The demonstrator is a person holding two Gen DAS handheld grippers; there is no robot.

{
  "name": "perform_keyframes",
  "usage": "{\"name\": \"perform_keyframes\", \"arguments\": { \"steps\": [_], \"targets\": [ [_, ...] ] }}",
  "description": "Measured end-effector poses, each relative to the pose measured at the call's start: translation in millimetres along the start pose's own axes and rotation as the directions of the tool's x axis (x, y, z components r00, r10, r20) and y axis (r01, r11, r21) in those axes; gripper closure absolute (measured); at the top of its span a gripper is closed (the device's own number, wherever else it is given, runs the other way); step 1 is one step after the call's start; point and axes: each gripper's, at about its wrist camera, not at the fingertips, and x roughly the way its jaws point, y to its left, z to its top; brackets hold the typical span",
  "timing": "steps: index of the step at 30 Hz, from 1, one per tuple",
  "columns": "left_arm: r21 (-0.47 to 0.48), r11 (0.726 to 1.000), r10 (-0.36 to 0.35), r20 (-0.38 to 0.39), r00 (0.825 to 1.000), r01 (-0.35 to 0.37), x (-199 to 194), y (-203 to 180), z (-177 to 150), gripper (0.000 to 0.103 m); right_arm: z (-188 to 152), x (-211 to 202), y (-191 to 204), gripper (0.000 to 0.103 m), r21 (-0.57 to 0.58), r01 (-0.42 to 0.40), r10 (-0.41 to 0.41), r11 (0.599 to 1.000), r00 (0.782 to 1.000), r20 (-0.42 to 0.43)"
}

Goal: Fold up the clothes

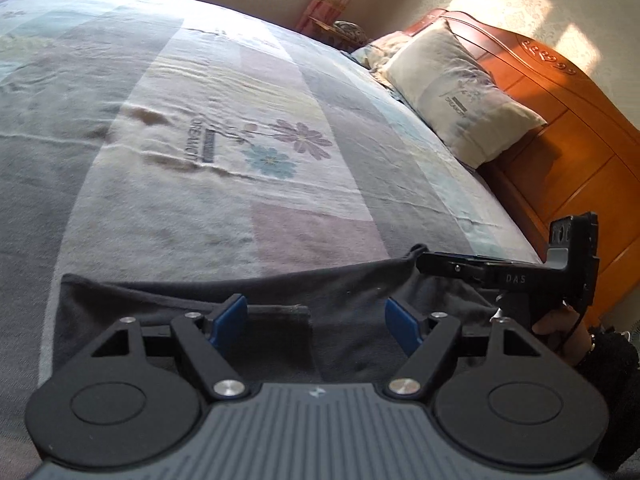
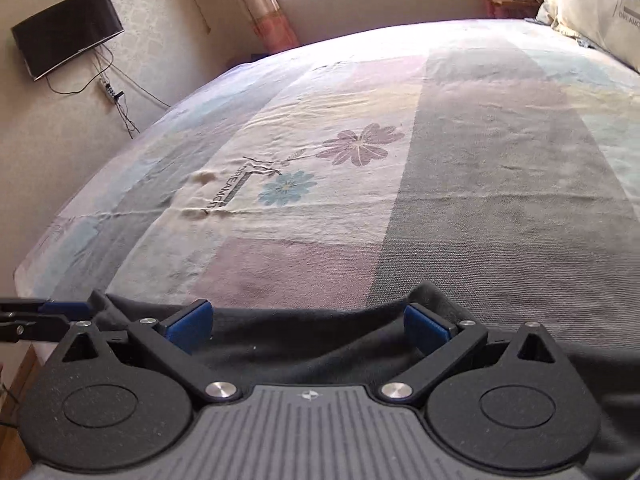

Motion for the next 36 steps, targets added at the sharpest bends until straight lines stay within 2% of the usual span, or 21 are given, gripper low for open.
{"name": "perform_keyframes", "arguments": {
  "steps": [2,5,9,13,15,17,19,22,25,26,29,30,34,36],
  "targets": [
    [0.04,0.999,-0.027,-0.026,0.999,0.028,12,-14,5,0.027,-11,-25,1,0.0,-0.038,0.028,-0.028,0.999,0.999,0.018],
    [0.096,0.992,-0.079,-0.082,0.994,0.087,35,-36,13,0.027,-35,-57,-13,0.0,-0.088,0.141,-0.14,0.986,0.99,0.012],
    [0.137,0.966,-0.194,-0.168,0.967,0.218,73,-70,20,0.027,-64,-86,-38,0.0,-0.11,0.271,-0.274,0.956,0.962,-0.016],
    [0.086,0.953,-0.264,-0.246,0.933,0.292,125,-90,20,0.027,-82,-102,-69,0.0,-0.035,0.313,-0.314,0.949,0.949,-0.032],
    [0.032,0.958,-0.267,-0.265,0.926,0.285,149,-89,21,0.027,-87,-105,-81,0.0,-0.008,0.325,-0.326,0.946,0.945,-0.029],
    [0.007,0.969,-0.239,-0.25,0.938,0.248,165,-83,23,0.027,-92,-105,-95,0.0,0.024,0.366,-0.365,0.93,0.93,-0.04],
    [-0.022,0.974,-0.226,-0.231,0.946,0.228,176,-76,26,0.027,-99,-106,-110,0.0,0.045,0.422,-0.419,0.906,0.906,-0.057],
    [-0.066,0.968,-0.25,-0.209,0.945,0.241,181,-69,30,0.027,-109,-118,-120,0.0,0.017,0.433,-0.433,0.901,0.901,-0.031],
    [-0.046,0.972,-0.234,-0.209,0.949,0.23,182,-73,31,0.026,-105,-121,-116,0.0,-0.015,0.447,-0.447,0.894,0.894,-0.037],
    [-0.048,0.973,-0.233,-0.207,0.95,0.228,182,-73,31,0.026,-100,-120,-111,0.0,-0.022,0.447,-0.448,0.894,0.894,-0.02],
    [-0.078,0.971,-0.237,-0.193,0.952,0.225,183,-71,32,0.026,-85,-113,-95,0.0,-0.049,0.374,-0.371,0.926,0.927,0.061],
    [-0.085,0.971,-0.236,-0.194,0.952,0.224,183,-70,33,0.026,-84,-105,-93,0.0,-0.06,0.353,-0.349,0.934,0.935,0.058],
    [-0.111,0.97,-0.236,-0.195,0.952,0.218,185,-68,35,0.026,-89,-78,-102,0.0,-0.079,0.338,-0.339,0.938,0.941,0.005],
    [-0.122,0.968,-0.239,-0.19,0.952,0.218,185,-66,35,0.026,-101,-95,-119,0.0,-0.01,0.318,-0.317,0.948,0.948,0.039]
  ]
}}
